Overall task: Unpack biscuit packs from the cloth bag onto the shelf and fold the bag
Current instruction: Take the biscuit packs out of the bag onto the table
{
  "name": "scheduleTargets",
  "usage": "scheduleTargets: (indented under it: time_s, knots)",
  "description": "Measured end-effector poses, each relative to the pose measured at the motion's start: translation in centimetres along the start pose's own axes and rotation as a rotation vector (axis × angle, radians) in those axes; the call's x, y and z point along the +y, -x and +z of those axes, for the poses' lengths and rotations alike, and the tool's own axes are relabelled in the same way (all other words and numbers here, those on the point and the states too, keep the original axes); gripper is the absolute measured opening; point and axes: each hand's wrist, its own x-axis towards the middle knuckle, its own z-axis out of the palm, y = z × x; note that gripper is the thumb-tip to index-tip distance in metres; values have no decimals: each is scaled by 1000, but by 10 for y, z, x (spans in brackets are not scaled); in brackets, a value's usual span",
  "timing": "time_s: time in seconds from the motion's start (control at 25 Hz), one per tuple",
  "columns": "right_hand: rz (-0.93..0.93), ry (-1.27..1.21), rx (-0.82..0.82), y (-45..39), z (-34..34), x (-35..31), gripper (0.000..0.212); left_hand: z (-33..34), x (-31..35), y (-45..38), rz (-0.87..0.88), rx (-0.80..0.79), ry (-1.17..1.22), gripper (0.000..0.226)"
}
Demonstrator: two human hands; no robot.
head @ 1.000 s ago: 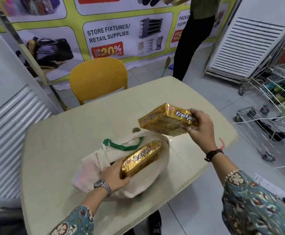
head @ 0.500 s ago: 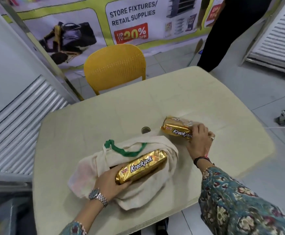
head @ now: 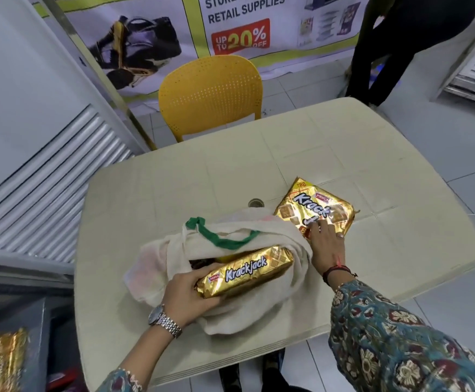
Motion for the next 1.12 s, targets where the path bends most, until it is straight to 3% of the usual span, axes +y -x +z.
scheduleTargets:
  time_s: [0.16,0.28,0.44,0.56,1.12]
  knots:
    - [29,-35,1,9,0,-3,36,-50,13,25,125,32,0,64]
    - [70,-112,-13,11,-2,-8,39,-101,18,35,218,151,8,65]
    - [417,-697,-36,17,-7,-13,36,-155,24,29,400,322,-105,63]
    - [520,-899,-34,22,-14,-15,37,-164,22,-2,477,414,-257,52]
    - [430,-1149,3,33,0,-89,13,-133,-64,-229,333,415,-370,46]
